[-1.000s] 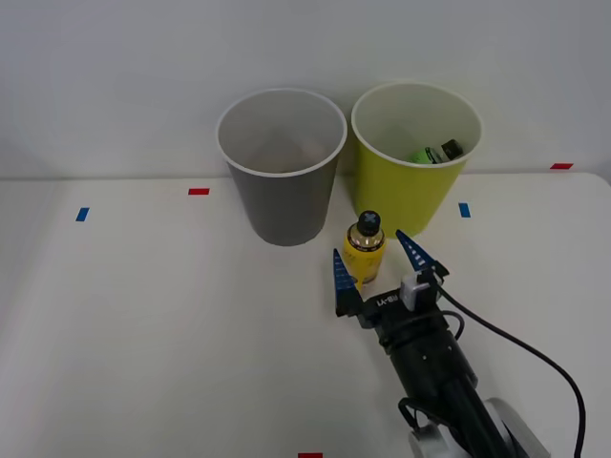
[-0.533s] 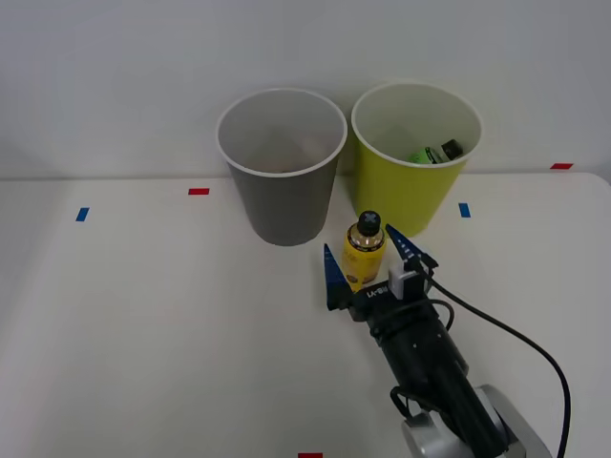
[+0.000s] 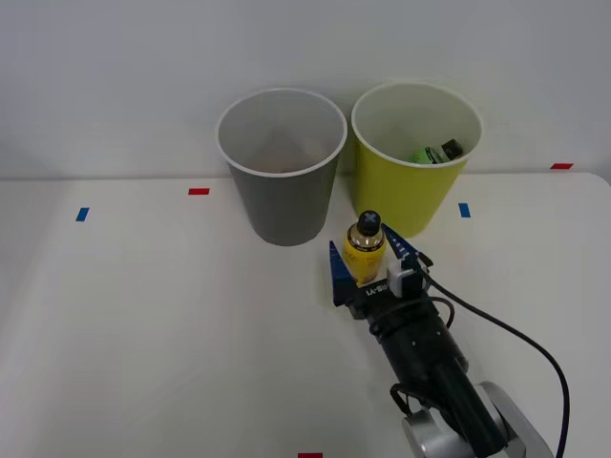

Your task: Put cans in the gray bin, plastic bottles in the light green bin

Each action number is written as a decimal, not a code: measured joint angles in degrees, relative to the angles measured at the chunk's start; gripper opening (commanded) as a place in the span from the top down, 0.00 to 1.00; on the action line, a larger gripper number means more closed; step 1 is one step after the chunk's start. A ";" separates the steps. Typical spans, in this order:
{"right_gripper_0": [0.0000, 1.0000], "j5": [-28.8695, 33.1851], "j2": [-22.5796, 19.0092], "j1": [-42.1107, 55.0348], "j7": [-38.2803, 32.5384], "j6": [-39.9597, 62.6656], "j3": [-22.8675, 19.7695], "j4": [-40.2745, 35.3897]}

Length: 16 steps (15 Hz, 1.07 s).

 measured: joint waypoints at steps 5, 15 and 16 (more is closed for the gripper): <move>1.00 0.28 -1.32 -0.03 0.47 -0.03 0.00 -0.04; 1.00 -0.83 -1.48 1.33 0.33 -1.70 0.07 -0.10; 1.00 -0.88 -1.60 1.75 0.23 -2.64 0.10 -0.08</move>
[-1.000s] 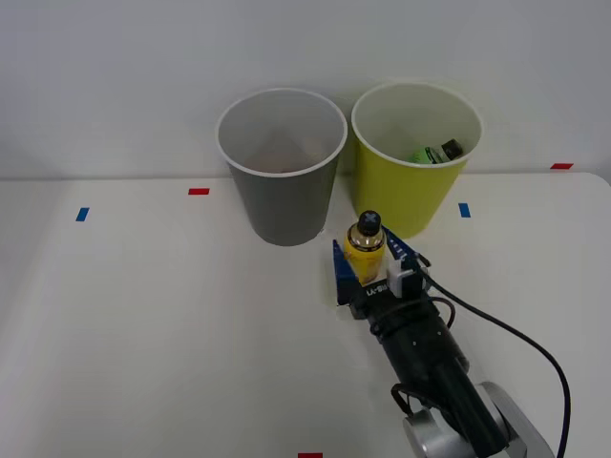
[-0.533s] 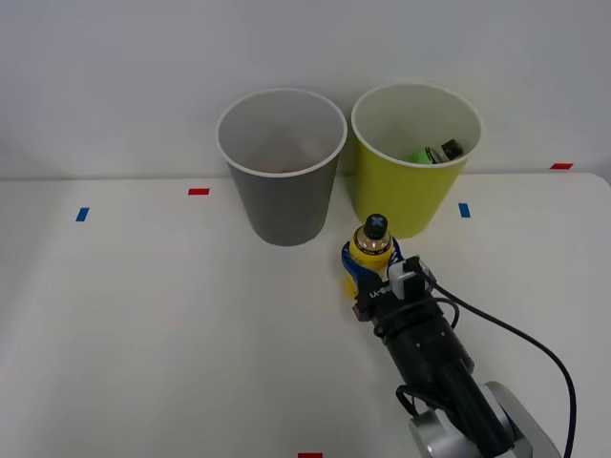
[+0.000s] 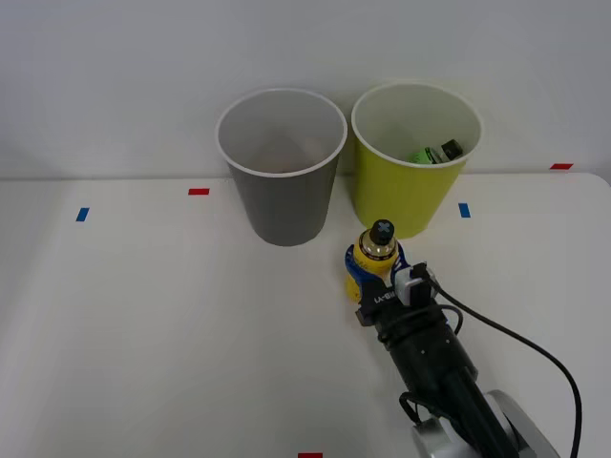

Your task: Put cans in the gray bin, plastic bottles in the light green bin

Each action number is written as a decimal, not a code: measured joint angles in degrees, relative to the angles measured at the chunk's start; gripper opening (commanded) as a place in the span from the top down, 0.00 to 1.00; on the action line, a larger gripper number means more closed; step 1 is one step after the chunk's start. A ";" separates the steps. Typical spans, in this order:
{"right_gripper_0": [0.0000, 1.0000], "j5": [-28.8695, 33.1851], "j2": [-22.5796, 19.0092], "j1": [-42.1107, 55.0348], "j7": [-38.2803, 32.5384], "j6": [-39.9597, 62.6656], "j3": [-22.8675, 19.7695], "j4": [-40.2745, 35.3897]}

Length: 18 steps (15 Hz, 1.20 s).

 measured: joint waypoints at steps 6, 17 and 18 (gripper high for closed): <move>1.00 -1.72 -1.18 4.91 -1.42 -5.60 0.06 -3.11; 1.00 -5.16 -7.52 13.67 -19.29 -4.44 -1.42 -27.52; 1.00 -5.41 -6.67 12.73 -19.53 -3.21 -2.10 -28.93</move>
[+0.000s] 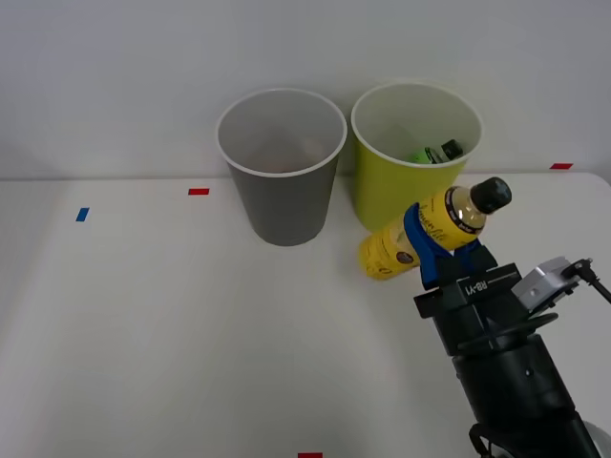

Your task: Put cans in the gray bin, plastic bottles in the light green bin

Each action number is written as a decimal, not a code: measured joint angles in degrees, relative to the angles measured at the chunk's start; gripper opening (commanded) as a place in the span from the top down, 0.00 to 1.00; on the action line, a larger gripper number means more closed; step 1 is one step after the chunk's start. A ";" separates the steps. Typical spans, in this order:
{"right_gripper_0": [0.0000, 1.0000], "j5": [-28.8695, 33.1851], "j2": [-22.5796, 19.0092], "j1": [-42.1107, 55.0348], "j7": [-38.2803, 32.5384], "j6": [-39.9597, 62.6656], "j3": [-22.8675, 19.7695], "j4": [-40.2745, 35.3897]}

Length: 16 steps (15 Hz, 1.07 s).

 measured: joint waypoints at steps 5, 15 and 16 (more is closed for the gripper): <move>1.00 -0.41 7.64 -7.84 -0.32 13.84 -4.06 -5.76; 1.00 0.81 9.16 -30.75 0.06 48.97 -14.12 -6.01; 1.00 1.38 8.00 -32.26 -0.18 51.88 -13.98 -5.99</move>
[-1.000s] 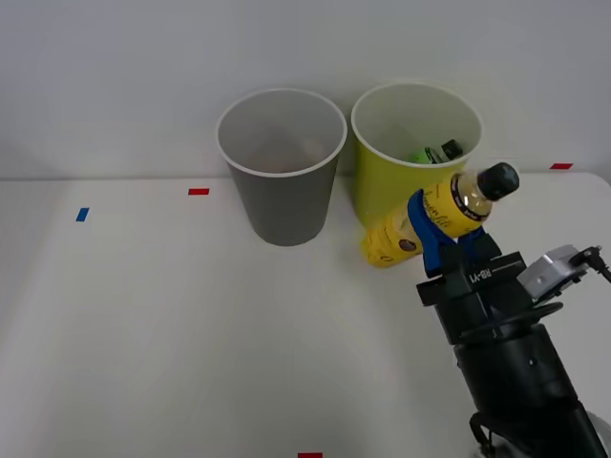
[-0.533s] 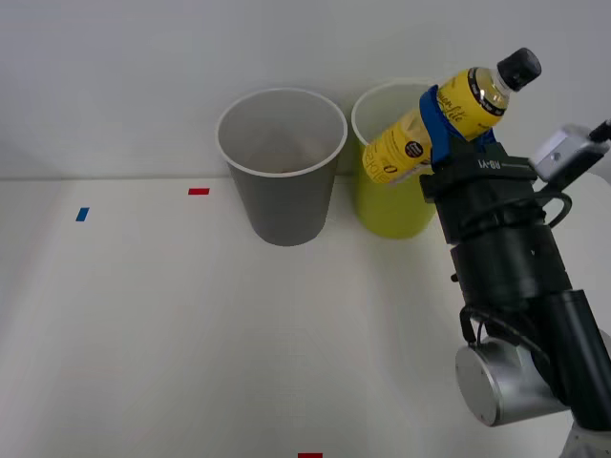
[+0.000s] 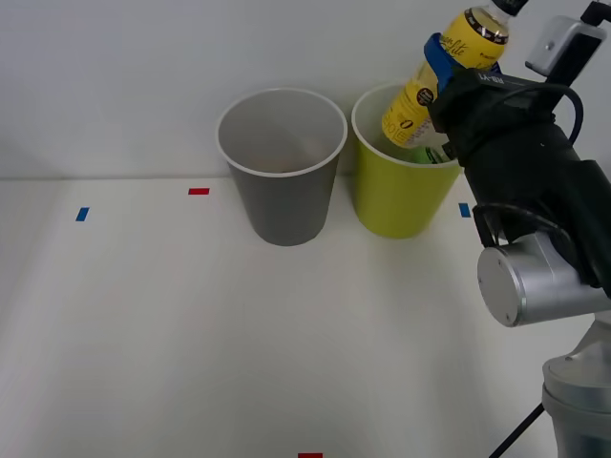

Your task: Put cans in the gray bin, plastic bottles in the light green bin

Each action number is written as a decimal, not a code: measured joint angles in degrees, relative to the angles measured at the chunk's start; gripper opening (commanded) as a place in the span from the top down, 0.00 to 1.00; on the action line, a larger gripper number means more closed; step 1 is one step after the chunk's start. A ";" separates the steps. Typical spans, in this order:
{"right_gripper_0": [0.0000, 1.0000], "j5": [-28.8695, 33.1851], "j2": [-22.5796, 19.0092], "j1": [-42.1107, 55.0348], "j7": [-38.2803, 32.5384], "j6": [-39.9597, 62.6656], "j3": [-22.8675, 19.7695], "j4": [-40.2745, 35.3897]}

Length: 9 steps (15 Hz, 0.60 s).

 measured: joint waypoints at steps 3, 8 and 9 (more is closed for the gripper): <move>1.00 0.29 -1.30 -3.47 -0.52 0.25 0.09 4.54; 1.00 1.30 -1.96 -8.07 0.35 -5.55 -1.19 13.39; 1.00 1.40 -2.66 -8.33 0.61 -5.57 -1.22 13.55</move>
